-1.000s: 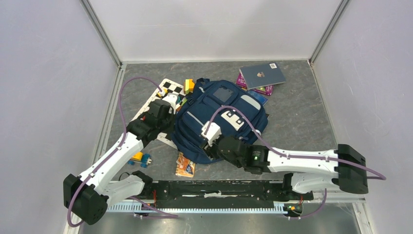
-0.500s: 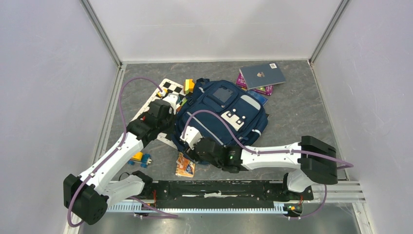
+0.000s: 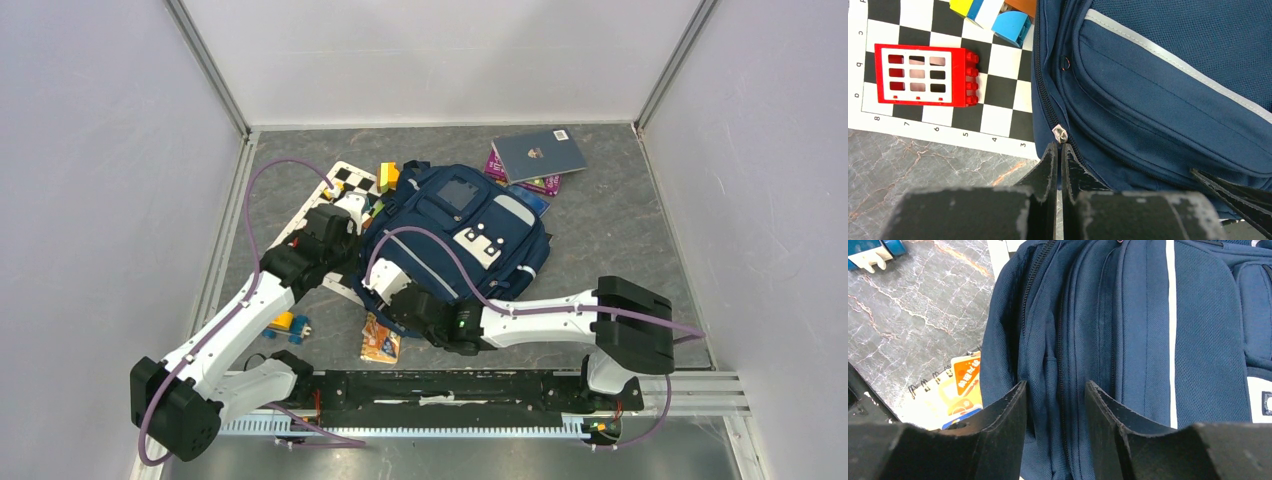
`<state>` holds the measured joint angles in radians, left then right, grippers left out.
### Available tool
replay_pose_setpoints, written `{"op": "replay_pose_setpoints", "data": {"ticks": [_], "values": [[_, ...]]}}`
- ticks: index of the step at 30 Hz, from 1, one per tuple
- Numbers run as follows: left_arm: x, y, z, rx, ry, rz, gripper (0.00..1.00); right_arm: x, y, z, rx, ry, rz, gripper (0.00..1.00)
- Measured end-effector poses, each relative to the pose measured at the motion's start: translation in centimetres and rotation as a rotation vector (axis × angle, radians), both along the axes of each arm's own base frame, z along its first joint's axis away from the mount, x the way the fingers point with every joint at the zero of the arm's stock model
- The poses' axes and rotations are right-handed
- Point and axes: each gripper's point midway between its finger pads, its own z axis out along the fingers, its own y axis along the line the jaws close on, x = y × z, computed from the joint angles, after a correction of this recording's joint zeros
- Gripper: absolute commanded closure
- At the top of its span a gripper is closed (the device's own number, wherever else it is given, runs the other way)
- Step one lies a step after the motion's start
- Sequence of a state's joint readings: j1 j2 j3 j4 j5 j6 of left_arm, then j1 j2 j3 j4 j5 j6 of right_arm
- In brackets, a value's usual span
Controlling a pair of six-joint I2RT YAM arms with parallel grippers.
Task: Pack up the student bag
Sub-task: Unzip the student bag at the center of the board.
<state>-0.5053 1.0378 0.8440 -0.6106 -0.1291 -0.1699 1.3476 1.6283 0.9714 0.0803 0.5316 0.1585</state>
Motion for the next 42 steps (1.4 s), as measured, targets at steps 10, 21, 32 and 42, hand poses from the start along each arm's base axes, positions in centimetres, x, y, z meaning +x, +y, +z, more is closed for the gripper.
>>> {"op": "replay_pose_setpoints", "data": {"ticks": [10,21,32,42], "values": [[0.1,0.2,0.0,0.009,-0.005,0.011,0.98,0.0,0.0,0.3,-0.032,-0.01,-0.004,1.0],[0.7,0.5,0.1,0.025,-0.015,0.031,0.98,-0.4,-2.8,4.0,0.021,-0.049,-0.011,1.0],[2.1,-0.8,0.3,0.006,0.023,0.012,0.98,-1.1,-6.0,7.9,0.102,-0.085,-0.005,1.0],[5.3,-1.7,-1.0,0.037,0.085,0.031,0.98,-1.4,-7.5,9.9,0.139,-0.095,-0.001,1.0]]}}
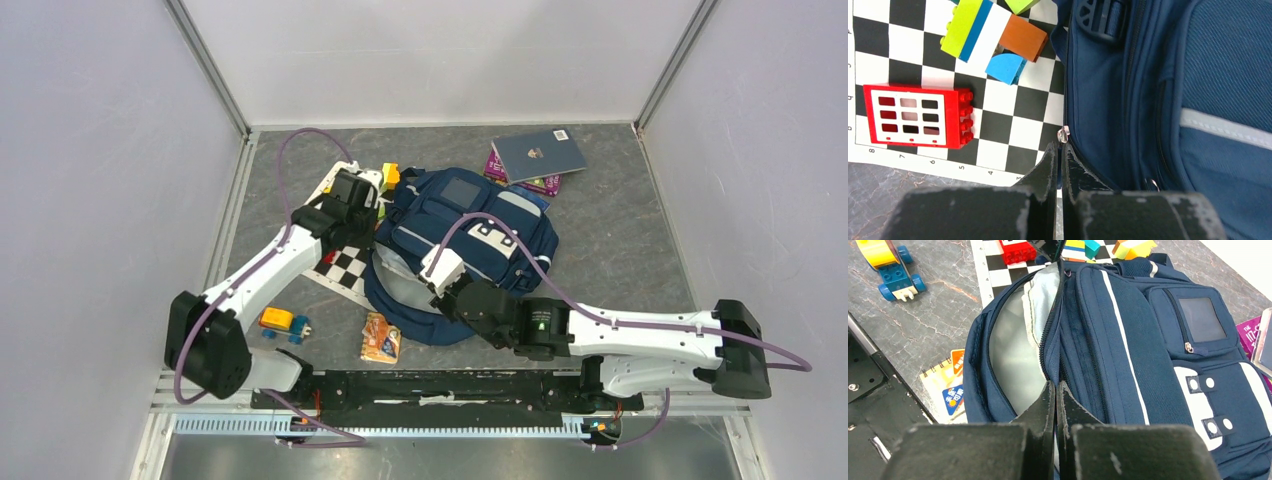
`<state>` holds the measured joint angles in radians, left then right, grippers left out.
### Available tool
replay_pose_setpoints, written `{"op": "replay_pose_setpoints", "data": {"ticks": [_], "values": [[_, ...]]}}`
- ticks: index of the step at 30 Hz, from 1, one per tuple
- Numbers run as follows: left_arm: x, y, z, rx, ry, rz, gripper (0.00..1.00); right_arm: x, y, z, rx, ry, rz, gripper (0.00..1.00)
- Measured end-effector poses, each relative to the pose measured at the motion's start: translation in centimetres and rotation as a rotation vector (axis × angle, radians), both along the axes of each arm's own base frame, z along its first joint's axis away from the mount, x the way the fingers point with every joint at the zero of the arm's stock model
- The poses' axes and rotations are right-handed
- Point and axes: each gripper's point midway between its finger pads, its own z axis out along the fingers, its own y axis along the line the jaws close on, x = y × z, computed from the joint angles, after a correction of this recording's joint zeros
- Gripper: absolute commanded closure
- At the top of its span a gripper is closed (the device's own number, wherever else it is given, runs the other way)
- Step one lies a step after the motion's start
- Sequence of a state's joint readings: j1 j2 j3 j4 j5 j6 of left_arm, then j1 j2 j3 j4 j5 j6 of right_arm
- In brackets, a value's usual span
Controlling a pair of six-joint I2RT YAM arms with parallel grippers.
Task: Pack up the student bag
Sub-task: Unzip the student bag at the center of the board.
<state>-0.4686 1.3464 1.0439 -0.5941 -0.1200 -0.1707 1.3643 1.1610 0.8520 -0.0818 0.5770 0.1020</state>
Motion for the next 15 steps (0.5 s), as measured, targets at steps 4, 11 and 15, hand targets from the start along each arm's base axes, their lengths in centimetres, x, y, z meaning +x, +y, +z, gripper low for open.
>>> {"op": "replay_pose_setpoints", "data": {"ticks": [4,11,15], "values": [[1.2,-0.5,-0.5,0.008,0.016,0.003,0.98,-0.1,-0.4,0.6,0.008,-0.007,0.003,1.0],[3.0,-1.5,-1.0,-0.01,0.014,-0.003,0.98,-0.1,-0.8,1.4,0.019,-0.021,0.007,1.0],[4.0,-2.0,-1.2,-0.023,0.008,-0.006,0.98,-0.1,-0.8,1.3,0.016,-0.021,0.007,1.0]]}}
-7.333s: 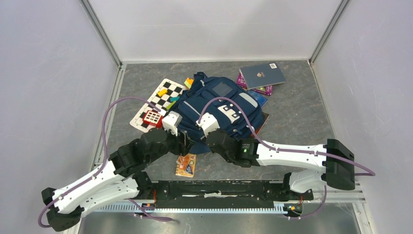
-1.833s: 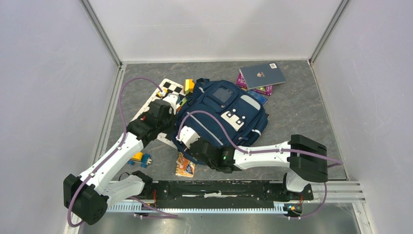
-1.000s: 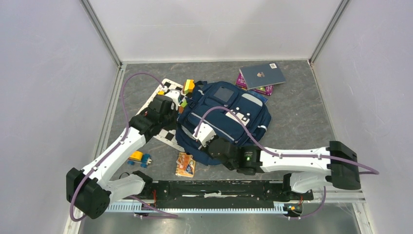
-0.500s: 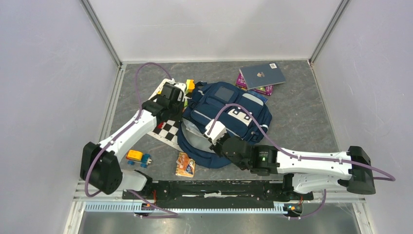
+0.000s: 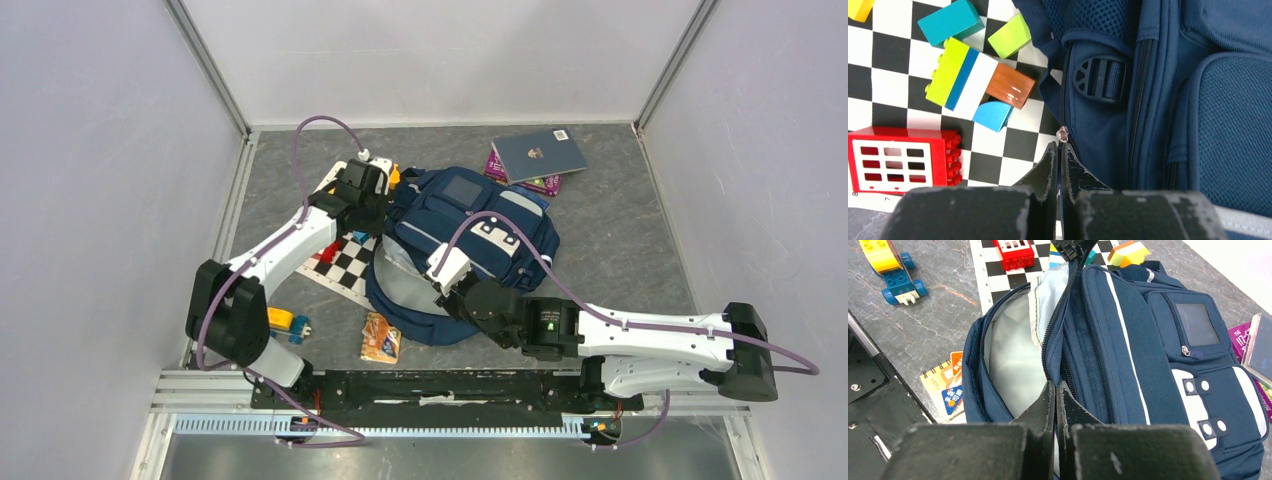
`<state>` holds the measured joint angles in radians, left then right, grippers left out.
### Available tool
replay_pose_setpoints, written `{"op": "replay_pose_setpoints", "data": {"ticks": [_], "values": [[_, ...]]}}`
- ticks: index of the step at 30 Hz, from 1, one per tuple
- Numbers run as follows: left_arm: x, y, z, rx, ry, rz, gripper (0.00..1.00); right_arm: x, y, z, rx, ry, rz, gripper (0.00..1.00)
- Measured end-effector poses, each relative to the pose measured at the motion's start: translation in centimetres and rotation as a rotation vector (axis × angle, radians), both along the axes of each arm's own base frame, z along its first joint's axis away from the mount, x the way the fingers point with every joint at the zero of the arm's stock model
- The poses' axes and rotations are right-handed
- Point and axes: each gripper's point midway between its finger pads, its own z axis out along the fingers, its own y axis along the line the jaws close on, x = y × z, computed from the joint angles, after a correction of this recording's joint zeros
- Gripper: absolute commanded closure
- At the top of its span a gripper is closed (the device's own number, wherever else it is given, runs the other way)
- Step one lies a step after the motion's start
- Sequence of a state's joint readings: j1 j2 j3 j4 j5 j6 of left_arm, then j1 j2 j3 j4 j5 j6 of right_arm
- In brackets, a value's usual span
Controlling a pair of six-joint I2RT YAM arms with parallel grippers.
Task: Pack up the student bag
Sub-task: Unzip the student bag at the center of the board.
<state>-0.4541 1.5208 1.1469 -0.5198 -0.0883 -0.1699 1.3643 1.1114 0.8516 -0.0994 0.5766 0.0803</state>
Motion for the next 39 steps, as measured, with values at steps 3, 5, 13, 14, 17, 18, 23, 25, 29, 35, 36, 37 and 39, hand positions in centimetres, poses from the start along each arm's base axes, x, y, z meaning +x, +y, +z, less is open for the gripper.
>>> {"op": "replay_pose_setpoints", "data": {"ticks": [3,5,13,14,17,18,23,25,29,35,36,37,39], "values": [[0.8,-0.3,-0.6,-0.005,-0.001,0.0,0.98,0.0,0.0,0.0,-0.001,0.0,0.0,1.0],[1.2,-0.3,-1.2,-0.006,0.008,0.004,0.98,0.0,0.0,0.0,-0.001,0.0,0.0,1.0],[3.2,-0.6,-2.3,-0.04,0.017,0.01,0.98,0.0,-0.2,0.2,0.002,-0.001,0.001,1.0],[3.4,-0.7,-2.2,-0.046,0.015,0.008,0.98,0.0,-0.2,0.2,0.002,-0.001,0.001,1.0],[4.3,-1.2,-2.2,-0.06,0.005,0.004,0.98,-0.1,-0.3,0.3,0.006,-0.002,0.001,1.0],[4.6,-1.3,-2.2,-0.063,0.001,0.003,0.98,-0.1,-0.3,0.4,0.009,-0.002,0.001,1.0],[5.5,-2.0,-2.5,-0.079,0.002,-0.009,0.98,-0.1,-0.4,0.7,0.016,-0.004,0.001,1.0],[5.6,-2.1,-2.6,-0.08,0.003,-0.01,0.96,-0.1,-0.5,0.7,0.015,-0.004,0.0,1.0],[5.7,-2.0,-2.4,-0.073,-0.003,-0.008,0.39,0.0,-0.6,0.7,0.012,-0.005,-0.008,1.0],[5.4,0.0,1.9,-0.037,-0.133,0.019,0.09,0.2,-1.4,0.7,0.004,-0.012,-0.035,1.0],[5.0,0.4,3.4,-0.04,-0.171,0.021,0.08,0.2,-1.5,0.9,0.007,-0.014,-0.038,1.0],[4.4,0.9,5.4,-0.046,-0.224,0.021,0.07,0.3,-1.6,1.0,0.01,-0.017,-0.043,1.0],[3.2,1.4,9.6,-0.077,-0.337,0.004,0.06,0.4,-1.8,1.1,0.013,-0.021,-0.052,1.0]]}}
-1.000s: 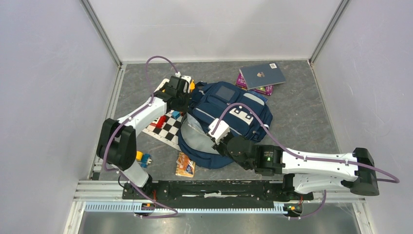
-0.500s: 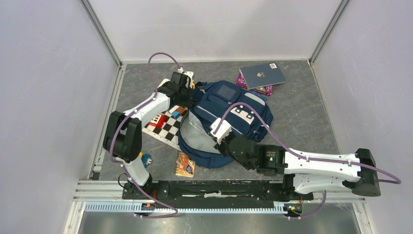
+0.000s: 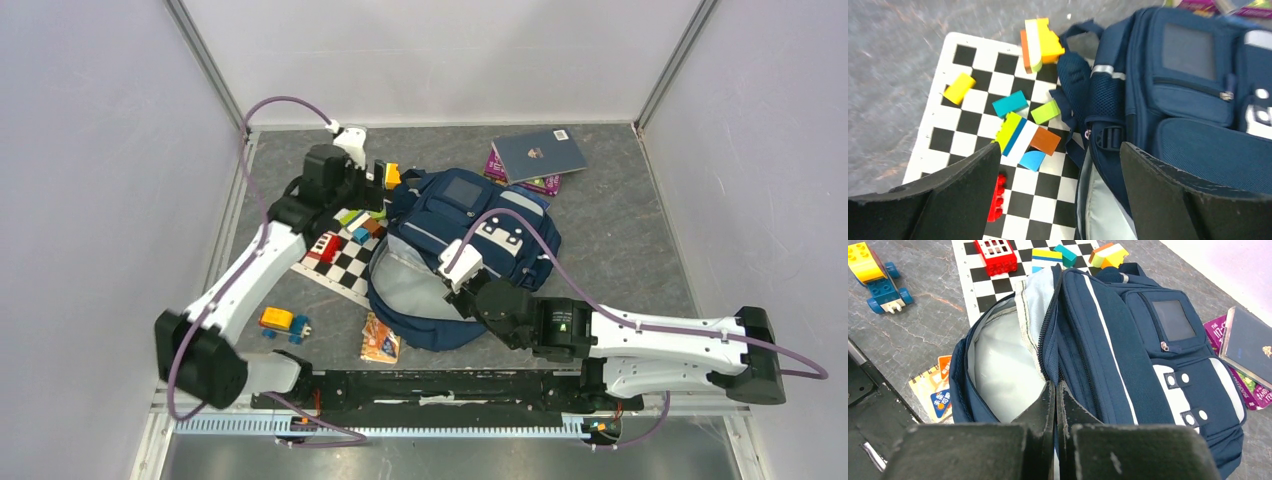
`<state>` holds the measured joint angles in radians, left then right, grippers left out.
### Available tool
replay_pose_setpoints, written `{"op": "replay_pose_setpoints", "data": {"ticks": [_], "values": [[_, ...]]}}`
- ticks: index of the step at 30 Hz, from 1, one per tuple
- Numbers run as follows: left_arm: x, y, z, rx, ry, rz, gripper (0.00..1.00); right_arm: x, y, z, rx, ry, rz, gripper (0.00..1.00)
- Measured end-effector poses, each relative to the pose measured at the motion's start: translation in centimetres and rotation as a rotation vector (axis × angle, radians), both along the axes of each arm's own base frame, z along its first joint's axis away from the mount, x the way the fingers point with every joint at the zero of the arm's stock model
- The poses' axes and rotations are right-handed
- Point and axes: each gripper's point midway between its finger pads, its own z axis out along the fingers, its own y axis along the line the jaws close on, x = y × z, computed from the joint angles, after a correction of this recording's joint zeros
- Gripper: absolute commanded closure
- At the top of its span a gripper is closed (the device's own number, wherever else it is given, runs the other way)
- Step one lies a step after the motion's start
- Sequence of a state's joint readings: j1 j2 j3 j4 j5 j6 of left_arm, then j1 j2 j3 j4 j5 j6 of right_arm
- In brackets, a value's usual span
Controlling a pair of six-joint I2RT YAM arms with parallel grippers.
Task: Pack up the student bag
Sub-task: Unzip the student bag at the center of the board.
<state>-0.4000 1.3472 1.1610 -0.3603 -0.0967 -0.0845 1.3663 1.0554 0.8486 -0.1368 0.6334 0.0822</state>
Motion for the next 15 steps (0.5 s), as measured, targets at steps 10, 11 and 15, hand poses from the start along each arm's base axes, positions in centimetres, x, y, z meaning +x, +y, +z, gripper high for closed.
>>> {"op": "replay_pose_setpoints", "data": {"ticks": [10,11,15], "values": [[-10.2,-2.2,4.5,-0.098,-0.197,-0.363,0.04,1.1,-0.7,-0.1,-0.002,-0.001,-0.032,1.0],[-11.2,-2.8,4.5,-0.112,-0.202,-0.413,0.04,1.4,-0.8,-0.2,0.0,0.003,-0.029,1.0],[-13.7,-5.4,4.1,-0.12,-0.196,-0.571,0.04,2.4,-0.9,-0.2,0.0,0.018,0.022,1.0]]}}
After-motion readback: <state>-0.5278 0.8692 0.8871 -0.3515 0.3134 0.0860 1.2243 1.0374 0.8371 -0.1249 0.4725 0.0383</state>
